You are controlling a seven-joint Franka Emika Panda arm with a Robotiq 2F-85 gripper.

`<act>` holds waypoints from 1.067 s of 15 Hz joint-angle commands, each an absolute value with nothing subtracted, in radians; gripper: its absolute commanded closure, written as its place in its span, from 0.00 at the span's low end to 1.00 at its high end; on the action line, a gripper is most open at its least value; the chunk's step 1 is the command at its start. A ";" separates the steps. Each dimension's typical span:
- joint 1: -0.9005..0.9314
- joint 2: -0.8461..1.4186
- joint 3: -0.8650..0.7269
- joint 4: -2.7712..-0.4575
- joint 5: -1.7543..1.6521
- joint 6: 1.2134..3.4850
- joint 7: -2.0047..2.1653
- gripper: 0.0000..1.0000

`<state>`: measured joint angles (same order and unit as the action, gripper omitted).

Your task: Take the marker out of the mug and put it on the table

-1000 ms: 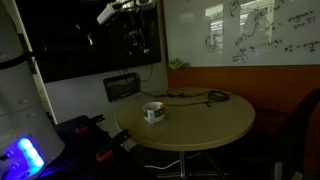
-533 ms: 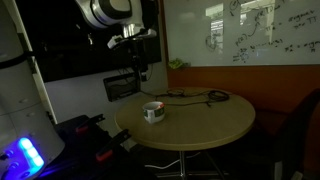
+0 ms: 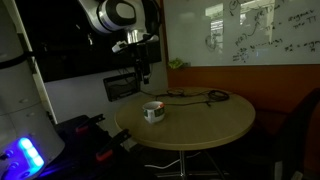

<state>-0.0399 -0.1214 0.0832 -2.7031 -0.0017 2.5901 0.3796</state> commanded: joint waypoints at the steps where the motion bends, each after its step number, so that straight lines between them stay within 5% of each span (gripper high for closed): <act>1: -0.037 -0.100 0.086 -2.711 -0.034 2.646 0.472 0.00; 8: -0.067 0.026 0.073 -2.643 -0.302 2.749 1.036 0.01; 16: 0.111 0.235 -0.020 -2.511 -0.327 2.749 1.244 0.31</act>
<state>0.0442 0.1756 0.0379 -2.5584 -0.3116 2.7407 1.1719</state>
